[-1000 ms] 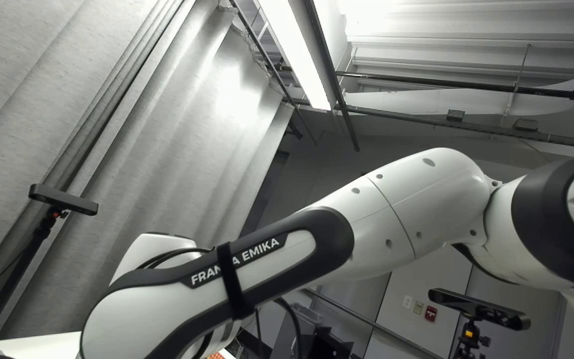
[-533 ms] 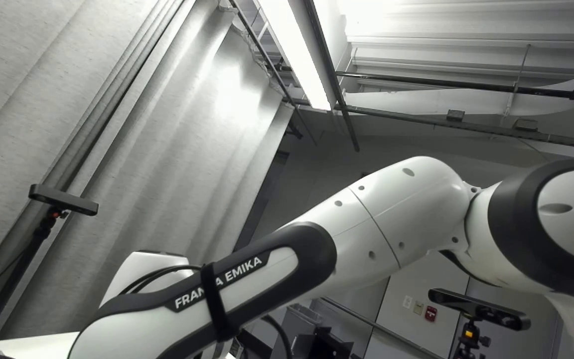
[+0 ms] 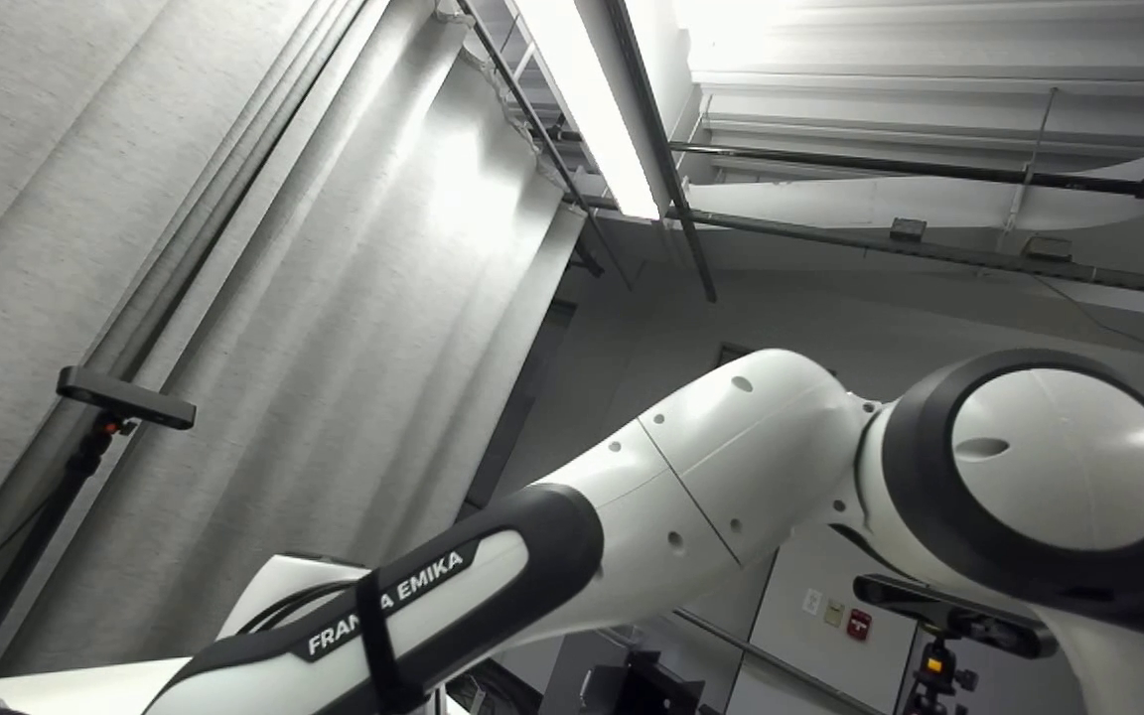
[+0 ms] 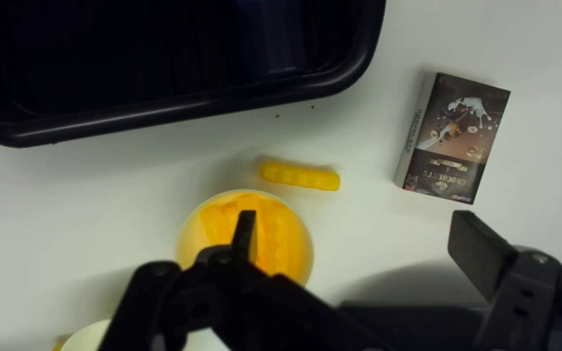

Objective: Pour the chips from the left bowl to the right bowl

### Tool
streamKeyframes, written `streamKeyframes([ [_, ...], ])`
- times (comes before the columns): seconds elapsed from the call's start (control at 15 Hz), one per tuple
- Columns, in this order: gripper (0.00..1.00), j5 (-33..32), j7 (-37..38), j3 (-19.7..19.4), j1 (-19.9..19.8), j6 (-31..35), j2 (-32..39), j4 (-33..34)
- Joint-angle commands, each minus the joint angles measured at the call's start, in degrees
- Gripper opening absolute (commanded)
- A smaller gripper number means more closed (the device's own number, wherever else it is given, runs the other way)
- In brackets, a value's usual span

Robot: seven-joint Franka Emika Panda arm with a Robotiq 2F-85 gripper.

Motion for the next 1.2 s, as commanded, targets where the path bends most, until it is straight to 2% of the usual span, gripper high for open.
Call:
streamKeyframes([
  [0.0,1.0,3.9,-4.1,1.4,-2.3,1.4,3.5,3.1],
  [0.6,1.0,7.9,-7.6,3.1,-4.1,0.7,9.2,9.0],
  [1.13,1.0,9.3,-7.8,4.0,-4.7,0.4,12.5,10.8],
])
